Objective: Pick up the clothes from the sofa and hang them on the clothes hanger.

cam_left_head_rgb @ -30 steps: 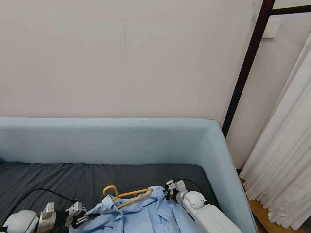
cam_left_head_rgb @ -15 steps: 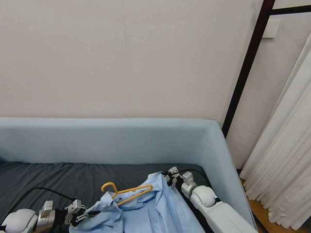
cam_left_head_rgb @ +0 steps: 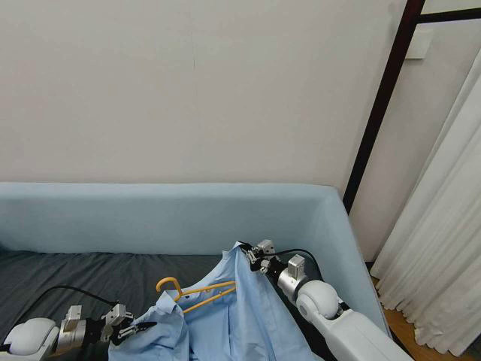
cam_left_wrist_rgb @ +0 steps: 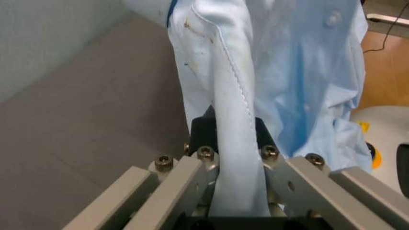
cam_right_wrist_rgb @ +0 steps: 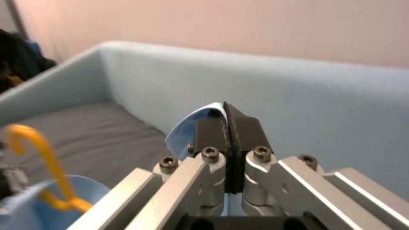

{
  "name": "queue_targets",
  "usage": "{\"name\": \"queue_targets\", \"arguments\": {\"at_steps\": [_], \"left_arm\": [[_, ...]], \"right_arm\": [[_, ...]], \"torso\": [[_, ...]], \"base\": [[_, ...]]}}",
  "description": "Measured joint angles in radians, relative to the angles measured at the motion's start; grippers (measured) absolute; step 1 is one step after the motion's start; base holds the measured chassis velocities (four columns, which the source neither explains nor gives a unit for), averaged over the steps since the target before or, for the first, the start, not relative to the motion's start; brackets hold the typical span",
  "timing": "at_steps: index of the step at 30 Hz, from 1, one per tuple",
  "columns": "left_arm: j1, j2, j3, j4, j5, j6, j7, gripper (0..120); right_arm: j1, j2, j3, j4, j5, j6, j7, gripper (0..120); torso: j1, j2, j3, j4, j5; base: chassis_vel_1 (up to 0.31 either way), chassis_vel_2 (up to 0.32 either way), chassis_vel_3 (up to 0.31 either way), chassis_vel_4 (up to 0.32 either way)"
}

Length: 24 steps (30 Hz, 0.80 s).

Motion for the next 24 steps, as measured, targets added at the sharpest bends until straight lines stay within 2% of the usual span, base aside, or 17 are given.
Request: {"name": "queue_targets", "arguments": {"at_steps": [4, 8, 12, 18, 24], "left_arm": [[-0.010, -0.005, 0.000, 0.000, -0.001, 0.005, -0.003, 1], [-0.054, -0.009, 0.017, -0.026, -0.047, 0.035, -0.010, 1], [-0.086, -0.009, 0.025, -0.061, -0.099, 0.065, -0.021, 1], [-0.130, -0.014, 0.040, -0.118, -0.160, 0.101, -0.048, 1], [-0.139, -0.018, 0.041, -0.186, -0.199, 0.119, -0.083, 1]], "right_arm": [[-0.026, -0.015, 0.010, 0.058, 0.009, 0.012, -0.013, 0], [-0.107, -0.056, 0.035, 0.190, 0.010, 0.062, -0.022, 0], [-0.168, -0.079, 0.032, 0.249, -0.008, 0.101, -0.022, 0], [-0.233, -0.080, -0.024, 0.267, -0.102, 0.173, -0.029, 0], [-0.242, -0.052, -0.069, 0.255, -0.172, 0.194, -0.029, 0]], "torso": [[0.000, 0.000, 0.000, 0.0003, -0.0001], [0.000, 0.000, 0.000, 0.0002, 0.0000], [0.000, 0.000, 0.000, 0.0000, 0.0001], [0.000, 0.000, 0.000, 0.0002, 0.0001], [0.000, 0.000, 0.000, 0.0003, -0.0001]], "base": [[0.000, 0.000, 0.000, 0.000], [0.000, 0.000, 0.000, 0.000], [0.000, 0.000, 0.000, 0.000], [0.000, 0.000, 0.000, 0.000], [0.000, 0.000, 0.000, 0.000]]}}
